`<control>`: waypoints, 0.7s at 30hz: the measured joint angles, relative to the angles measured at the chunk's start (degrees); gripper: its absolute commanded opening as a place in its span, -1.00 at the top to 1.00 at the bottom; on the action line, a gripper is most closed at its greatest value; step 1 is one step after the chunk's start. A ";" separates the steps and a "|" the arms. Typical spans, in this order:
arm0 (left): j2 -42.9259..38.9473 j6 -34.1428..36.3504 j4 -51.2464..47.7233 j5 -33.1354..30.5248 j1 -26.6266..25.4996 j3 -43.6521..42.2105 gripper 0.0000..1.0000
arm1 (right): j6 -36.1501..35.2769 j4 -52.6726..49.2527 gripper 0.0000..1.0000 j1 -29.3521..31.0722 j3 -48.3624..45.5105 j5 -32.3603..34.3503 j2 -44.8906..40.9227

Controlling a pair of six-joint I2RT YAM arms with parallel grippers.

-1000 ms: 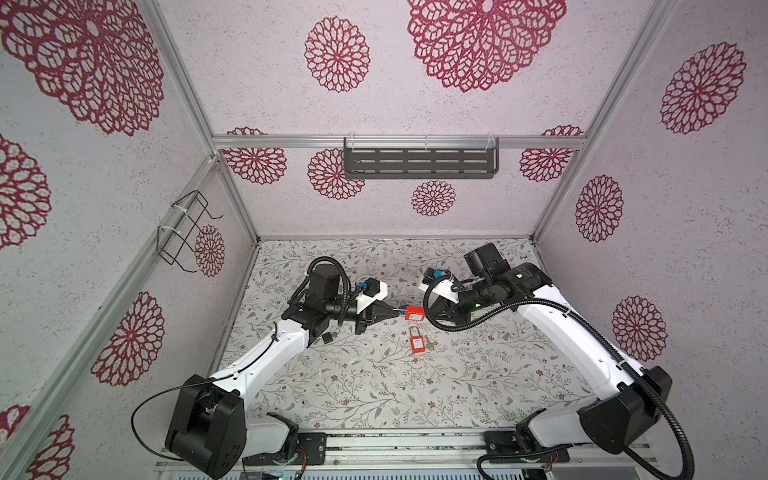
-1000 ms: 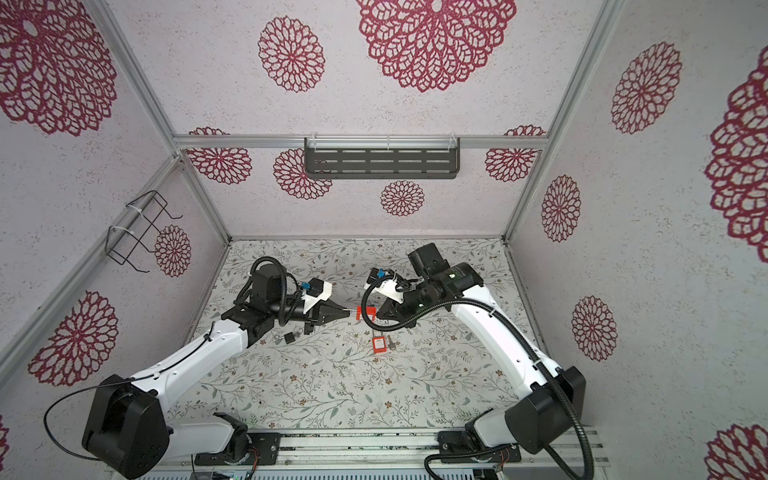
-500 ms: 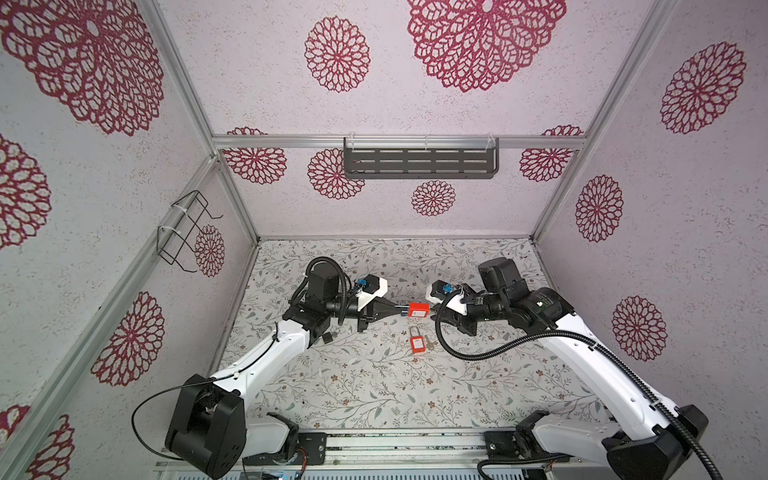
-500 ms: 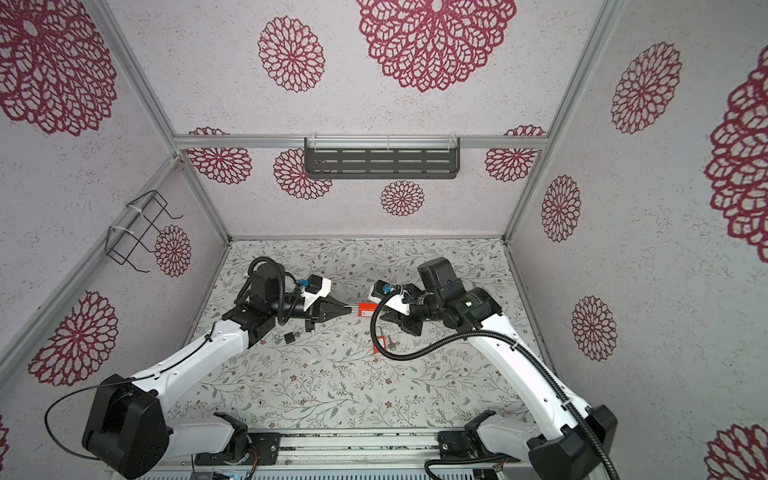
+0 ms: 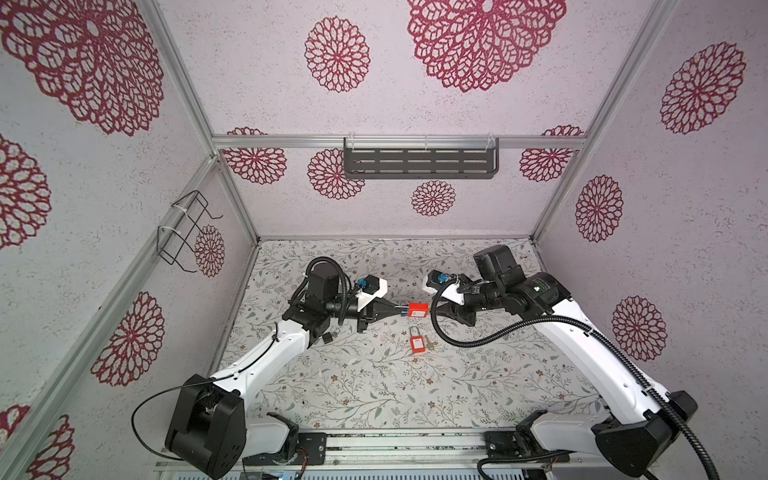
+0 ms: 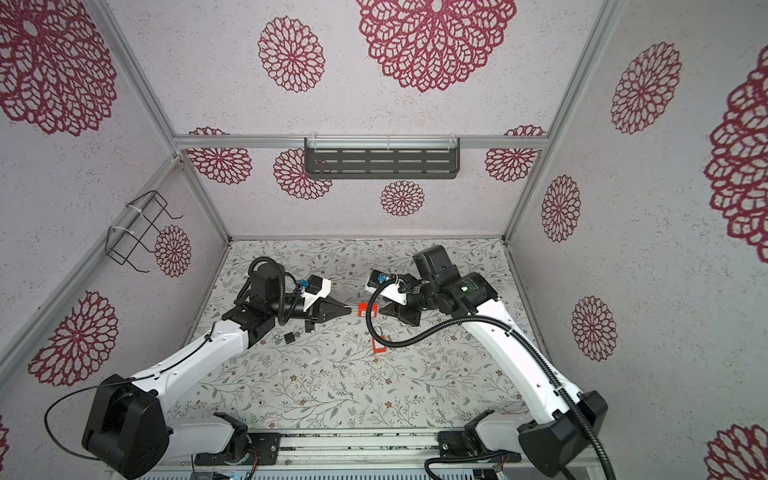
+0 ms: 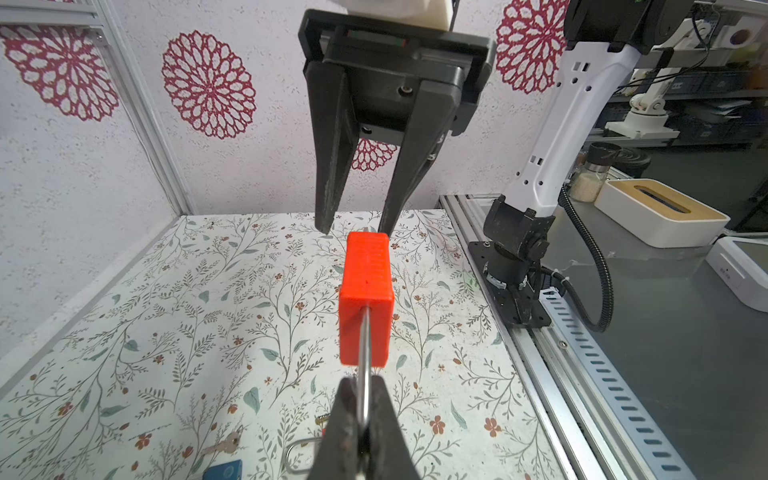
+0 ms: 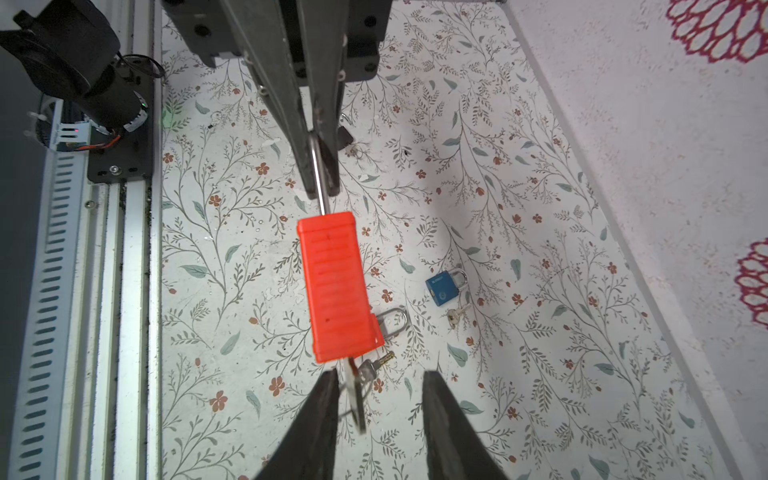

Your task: Lock with the key

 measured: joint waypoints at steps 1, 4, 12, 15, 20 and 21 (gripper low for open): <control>0.00 0.22 -0.22 0.00 0.00 0.00 1.00 | -0.11 -0.46 0.40 0.00 0.09 -0.28 0.44; 0.00 0.70 -1.09 -0.04 -0.04 0.00 1.00 | -0.59 -1.79 0.48 0.00 0.11 -1.07 1.20; 0.00 1.20 -1.66 -0.02 -0.15 0.02 1.00 | -1.46 -2.78 0.68 0.00 0.09 -2.43 1.22; 0.00 1.36 -1.70 0.00 -0.15 0.02 1.00 | -1.70 -2.51 0.72 0.00 -0.07 -2.84 0.94; 0.00 1.51 -2.03 0.02 -0.20 0.02 1.00 | -2.14 -2.23 0.79 0.00 -0.52 -2.91 0.81; -0.02 1.62 -2.10 0.00 -0.20 0.02 1.00 | -2.19 -2.12 0.82 0.00 -0.70 -2.95 0.81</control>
